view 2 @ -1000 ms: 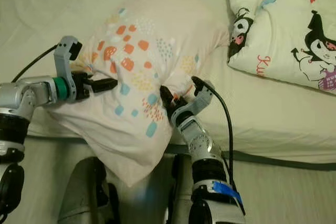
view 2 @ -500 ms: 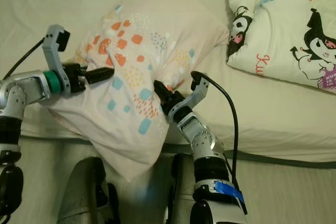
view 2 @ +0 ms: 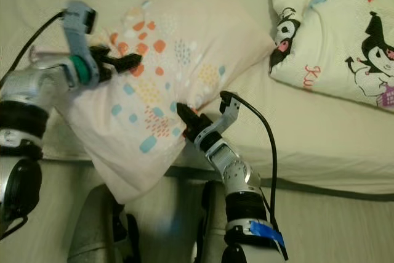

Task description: Clean up the room

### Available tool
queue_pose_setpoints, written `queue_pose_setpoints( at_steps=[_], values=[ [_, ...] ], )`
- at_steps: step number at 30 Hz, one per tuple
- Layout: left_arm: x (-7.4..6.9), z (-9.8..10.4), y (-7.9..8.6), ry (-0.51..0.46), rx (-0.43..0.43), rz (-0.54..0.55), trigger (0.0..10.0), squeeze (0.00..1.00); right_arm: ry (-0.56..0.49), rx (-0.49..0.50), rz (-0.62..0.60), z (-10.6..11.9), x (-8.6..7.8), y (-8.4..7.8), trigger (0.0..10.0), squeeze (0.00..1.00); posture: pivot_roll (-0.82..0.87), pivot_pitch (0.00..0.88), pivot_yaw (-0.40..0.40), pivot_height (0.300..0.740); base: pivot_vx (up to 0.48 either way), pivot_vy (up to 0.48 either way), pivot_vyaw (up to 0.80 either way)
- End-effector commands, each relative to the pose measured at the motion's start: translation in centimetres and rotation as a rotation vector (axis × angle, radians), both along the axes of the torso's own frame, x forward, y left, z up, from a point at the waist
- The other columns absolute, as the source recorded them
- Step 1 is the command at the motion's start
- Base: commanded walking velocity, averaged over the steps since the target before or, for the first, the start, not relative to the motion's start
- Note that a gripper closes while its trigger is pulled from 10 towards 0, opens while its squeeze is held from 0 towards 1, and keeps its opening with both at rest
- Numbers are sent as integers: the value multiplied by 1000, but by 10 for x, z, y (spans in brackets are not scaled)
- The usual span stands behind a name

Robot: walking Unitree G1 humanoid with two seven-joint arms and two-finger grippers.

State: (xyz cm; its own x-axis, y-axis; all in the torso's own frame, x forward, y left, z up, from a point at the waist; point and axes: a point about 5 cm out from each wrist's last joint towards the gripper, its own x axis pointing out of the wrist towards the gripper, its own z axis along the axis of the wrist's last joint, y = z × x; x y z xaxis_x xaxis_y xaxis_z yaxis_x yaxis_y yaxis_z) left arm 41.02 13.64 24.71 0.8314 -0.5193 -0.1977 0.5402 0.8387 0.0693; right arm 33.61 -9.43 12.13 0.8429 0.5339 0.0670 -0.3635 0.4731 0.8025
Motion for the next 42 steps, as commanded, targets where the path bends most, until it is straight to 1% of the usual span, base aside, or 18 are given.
queue_pose_setpoints(
  at_steps=[1,2,3,4,6,7,8,9,10,11,12,21,25,27,28,29,40,42],
  values=[
    [0,-13,-11,-12,128,-39,10000,1000,18,7,35,-4,-5,7,0,0,-66,208,16,590,0,0,0],
    [0,-13,-11,-12,128,-39,10000,1000,18,7,35,-4,-5,7,0,0,-66,208,16,590,0,0,0],
    [1,-18,-12,-48,241,-43,10000,1000,13,11,23,-3,-5,5,0,0,-72,211,20,590,0,0,0],
    [1,-18,-12,-48,241,-43,10000,1000,13,11,23,-3,-5,5,0,0,-72,211,20,590,0,0,0],
    [-2,-35,-7,-73,485,-101,10000,1000,7,14,0,-1,-5,-2,0,0,-62,214,18,590,0,0,0],
    [-3,-42,-4,-62,553,-123,9882,1000,6,14,-5,0,-5,-3,0,0,-62,214,18,590,0,0,0],
    [-3,-42,-4,-62,553,-123,9882,1000,6,14,-5,0,-5,-3,0,0,-62,214,18,590,0,0,0],
    [-5,-50,0,-40,601,-131,431,1000,6,13,-6,0,-5,-4,0,0,-59,214,19,590,0,0,0],
    [-6,-55,3,-23,623,-125,0,816,4,11,-6,0,-5,-4,0,0,-59,214,19,590,0,0,0],
    [-6,-55,3,-23,623,-125,0,816,4,11,-6,0,-5,-4,0,0,-59,214,19,590,0,0,0],
    [-7,-59,7,-3,632,-114,0,0,2,13,-8,1,-3,-4,0,0,-56,212,21,590,0,0,0],
    [-12,-82,32,131,575,-16,0,0,-7,19,-22,5,0,-5,0,0,-47,201,15,590,0,0,0],
    [-13,-86,36,153,533,9,0,0,-6,16,-31,6,0,-6,0,0,-48,199,14,590,0,0,0],
    [-12,-86,38,154,459,34,0,0,-5,13,-42,7,1,-7,0,0,-48,198,13,590,0,0,0],
    [-12,-86,38,154,459,34,0,0,-5,13,-42,7,1,-7,0,0,-48,198,13,590,0,0,0],
    [-11,-84,39,150,395,71,0,0,-5,13,-47,7,1,-8,0,0,-48,198,11,590,0,0,0],
    [-10,-80,47,123,334,147,0,0,-37,4,-47,14,3,-8,0,0,-46,198,8,590,0,0,0],
    [-7,-69,48,82,243,191,0,0,-101,-41,-50,24,4,-8,0,0,-48,197,10,590,0,0,0]
  ],
)
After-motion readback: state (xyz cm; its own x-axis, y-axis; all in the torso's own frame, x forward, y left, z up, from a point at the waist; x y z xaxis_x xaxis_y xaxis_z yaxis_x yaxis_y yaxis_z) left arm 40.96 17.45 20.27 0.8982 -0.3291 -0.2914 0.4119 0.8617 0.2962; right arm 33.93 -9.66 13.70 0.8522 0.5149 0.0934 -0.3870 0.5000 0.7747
